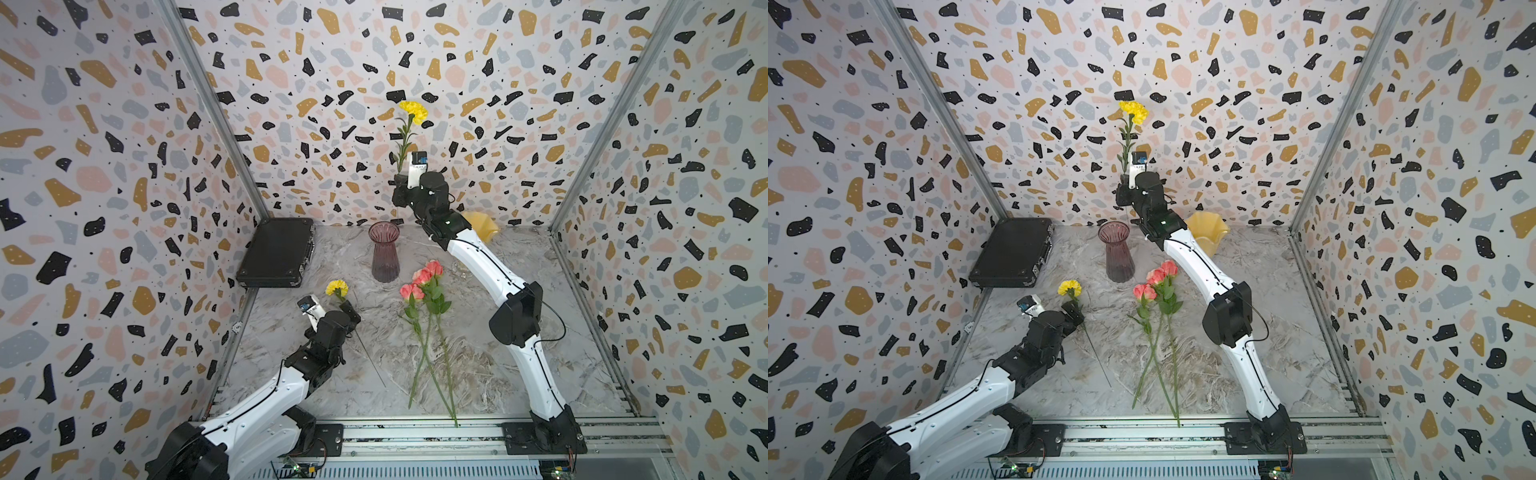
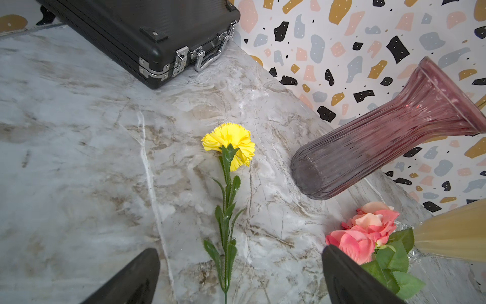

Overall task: Arrange the flowers in different vases according to their colors
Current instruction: Insert the flower into the vase.

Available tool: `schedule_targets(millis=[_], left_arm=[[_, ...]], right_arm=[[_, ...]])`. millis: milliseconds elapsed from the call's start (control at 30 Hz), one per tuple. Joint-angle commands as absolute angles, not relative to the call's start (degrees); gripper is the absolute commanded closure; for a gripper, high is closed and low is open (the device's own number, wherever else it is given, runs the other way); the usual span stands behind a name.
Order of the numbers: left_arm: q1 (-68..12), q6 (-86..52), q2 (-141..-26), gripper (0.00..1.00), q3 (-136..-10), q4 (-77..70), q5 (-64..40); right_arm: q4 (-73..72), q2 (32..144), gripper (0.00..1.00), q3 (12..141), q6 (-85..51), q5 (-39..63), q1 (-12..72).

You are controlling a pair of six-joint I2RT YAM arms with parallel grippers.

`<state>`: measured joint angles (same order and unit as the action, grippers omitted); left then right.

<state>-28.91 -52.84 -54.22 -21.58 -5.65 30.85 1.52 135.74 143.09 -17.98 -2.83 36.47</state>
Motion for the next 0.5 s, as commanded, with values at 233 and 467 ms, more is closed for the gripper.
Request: schedule_targets(millis=[233,467], left_arm=[[-28.3,-53.3,-55.6,0.01,-23.4,-6.3,30.1],[-28.3,-53.3,-56.8,0.01,-23.9,-6.3,29.5]], right_arm=[[0.4,132.1,1.00,140.5,-17.7,2.2,36.9],[0.9,128.2,1.00,140.2,-14.3,-4.3,37.2]])
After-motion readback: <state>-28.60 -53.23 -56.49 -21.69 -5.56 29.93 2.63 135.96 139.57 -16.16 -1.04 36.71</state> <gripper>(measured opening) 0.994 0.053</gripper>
